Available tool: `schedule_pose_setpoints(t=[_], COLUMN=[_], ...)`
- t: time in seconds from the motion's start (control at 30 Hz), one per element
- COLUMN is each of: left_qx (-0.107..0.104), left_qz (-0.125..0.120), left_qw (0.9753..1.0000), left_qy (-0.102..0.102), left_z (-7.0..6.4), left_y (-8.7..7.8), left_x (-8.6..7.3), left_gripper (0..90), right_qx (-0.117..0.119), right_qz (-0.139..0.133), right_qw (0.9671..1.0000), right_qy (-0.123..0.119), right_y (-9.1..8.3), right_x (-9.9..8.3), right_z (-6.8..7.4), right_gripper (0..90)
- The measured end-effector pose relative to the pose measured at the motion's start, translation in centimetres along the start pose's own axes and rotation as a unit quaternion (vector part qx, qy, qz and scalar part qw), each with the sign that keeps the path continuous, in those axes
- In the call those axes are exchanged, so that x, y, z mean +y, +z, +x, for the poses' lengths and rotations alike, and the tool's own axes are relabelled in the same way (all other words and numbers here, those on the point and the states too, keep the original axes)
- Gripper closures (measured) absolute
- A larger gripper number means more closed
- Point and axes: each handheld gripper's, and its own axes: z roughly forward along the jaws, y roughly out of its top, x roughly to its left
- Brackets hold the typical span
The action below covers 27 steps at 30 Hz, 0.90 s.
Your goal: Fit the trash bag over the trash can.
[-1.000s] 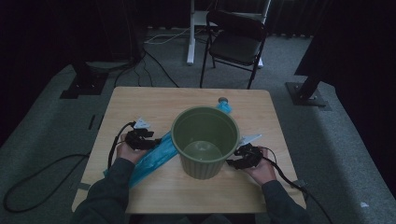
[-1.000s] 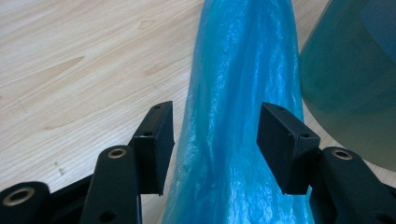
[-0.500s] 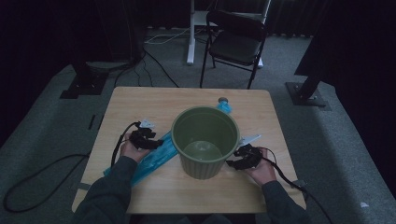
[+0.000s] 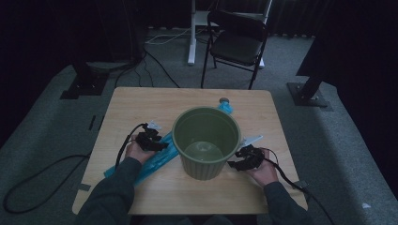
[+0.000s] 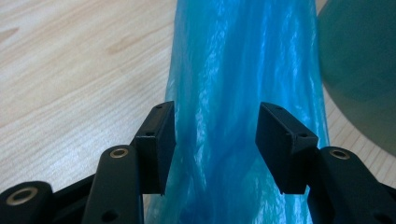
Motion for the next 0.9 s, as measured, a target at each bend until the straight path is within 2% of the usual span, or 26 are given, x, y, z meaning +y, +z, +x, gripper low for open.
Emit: schedule_pose_setpoints(t=[0.13,0.33,0.4,0.47,0.5,0.53,0.6,0.67,0.73,0.9], left_qx=[-0.006,0.003,0.014,0.018,0.018,0.014,0.006,0.002,-0.011,-0.011], left_qz=[0.011,0.020,0.021,0.025,0.025,0.024,0.022,0.019,0.020,0.022], left_qw=[0.9999,0.9995,0.9990,0.9987,0.9987,0.9986,0.9989,0.9992,0.9993,0.9992], left_qy=[0.004,0.025,0.035,0.041,0.041,0.045,0.042,0.034,0.029,0.031], left_z=[-0.5,-1.4,-1.7,-1.9,-1.9,-2.0,-1.9,-1.6,-1.3,-1.4], left_y=[0.3,0.5,0.5,0.4,0.4,0.3,0.2,0.2,0.2,0.2], left_x=[-0.3,-0.4,-0.5,-0.5,-0.5,-0.5,-0.6,-0.7,-0.7,-0.6], left_gripper=[47.3,46.4,47.7,51.8,57.0,57.0,70.0,79.2,86.7,89.2], right_qx=[0.000,0.001,0.001,0.001,0.001,0.001,0.001,0.001,0.001,0.002], right_qz=[-0.002,-0.002,-0.002,-0.002,-0.002,-0.002,-0.001,-0.002,-0.003,-0.004], right_qw=[1.0000,1.0000,1.0000,1.0000,1.0000,1.0000,1.0000,1.0000,1.0000,1.0000], right_qy=[0.002,0.002,0.002,0.002,0.002,0.002,0.001,0.000,0.000,0.001], right_y=[-0.1,-0.1,-0.1,-0.1,-0.1,0.0,0.0,0.0,0.0,-0.1], right_x=[0.0,0.0,0.0,0.0,0.0,0.0,0.1,0.1,0.1,0.1], right_z=[0.0,0.0,0.0,0.0,0.0,0.0,0.0,0.1,0.0,0.0], right_gripper=[42.7,42.7,42.7,42.8,42.8,42.7,42.8,42.9,43.0,44.2])
